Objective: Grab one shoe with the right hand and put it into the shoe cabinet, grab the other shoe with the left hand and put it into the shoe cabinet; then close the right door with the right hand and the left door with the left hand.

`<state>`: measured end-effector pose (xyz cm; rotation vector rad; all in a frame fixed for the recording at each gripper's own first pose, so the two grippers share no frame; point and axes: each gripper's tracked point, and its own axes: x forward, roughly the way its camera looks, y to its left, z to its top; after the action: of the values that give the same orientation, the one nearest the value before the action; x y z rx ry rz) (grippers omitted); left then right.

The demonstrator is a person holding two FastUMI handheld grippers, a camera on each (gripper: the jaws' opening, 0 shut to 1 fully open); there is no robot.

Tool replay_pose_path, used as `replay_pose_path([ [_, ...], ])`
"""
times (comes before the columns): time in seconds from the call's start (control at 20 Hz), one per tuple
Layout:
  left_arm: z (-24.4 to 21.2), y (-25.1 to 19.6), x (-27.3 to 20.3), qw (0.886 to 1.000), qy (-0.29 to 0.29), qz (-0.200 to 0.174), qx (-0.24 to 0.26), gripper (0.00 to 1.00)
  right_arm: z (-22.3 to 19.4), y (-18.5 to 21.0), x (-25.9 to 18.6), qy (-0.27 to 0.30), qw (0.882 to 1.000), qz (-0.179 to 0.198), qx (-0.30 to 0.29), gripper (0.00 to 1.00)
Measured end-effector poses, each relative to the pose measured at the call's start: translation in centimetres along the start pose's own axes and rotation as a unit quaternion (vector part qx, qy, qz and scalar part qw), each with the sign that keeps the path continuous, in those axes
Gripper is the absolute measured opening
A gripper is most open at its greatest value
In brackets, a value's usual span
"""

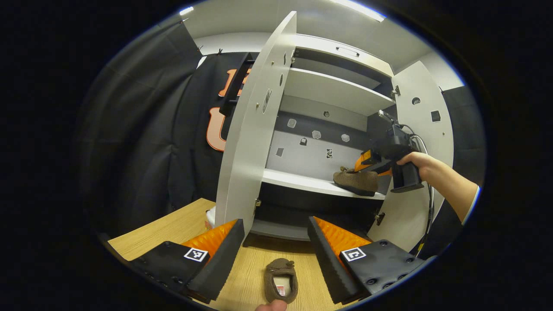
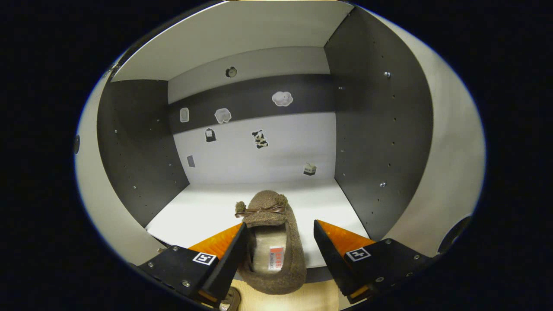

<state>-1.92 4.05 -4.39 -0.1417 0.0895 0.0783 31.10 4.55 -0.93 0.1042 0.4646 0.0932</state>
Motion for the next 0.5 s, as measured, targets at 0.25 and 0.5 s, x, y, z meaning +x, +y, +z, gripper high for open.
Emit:
replay_pose_path([
  [0.25,0.1,-0.7,-0.2,1.000,0.001,-0.011,-0.001,0.99,2.2,2.1,-6.2,-0.064,0.997,0.033,-0.010,0.93],
  [0.5,-0.5,-2.3,0.2,0.999,0.017,-0.032,0.004,0.99,1.5,2.1,-13.0,-0.112,0.992,0.037,-0.051,0.93],
])
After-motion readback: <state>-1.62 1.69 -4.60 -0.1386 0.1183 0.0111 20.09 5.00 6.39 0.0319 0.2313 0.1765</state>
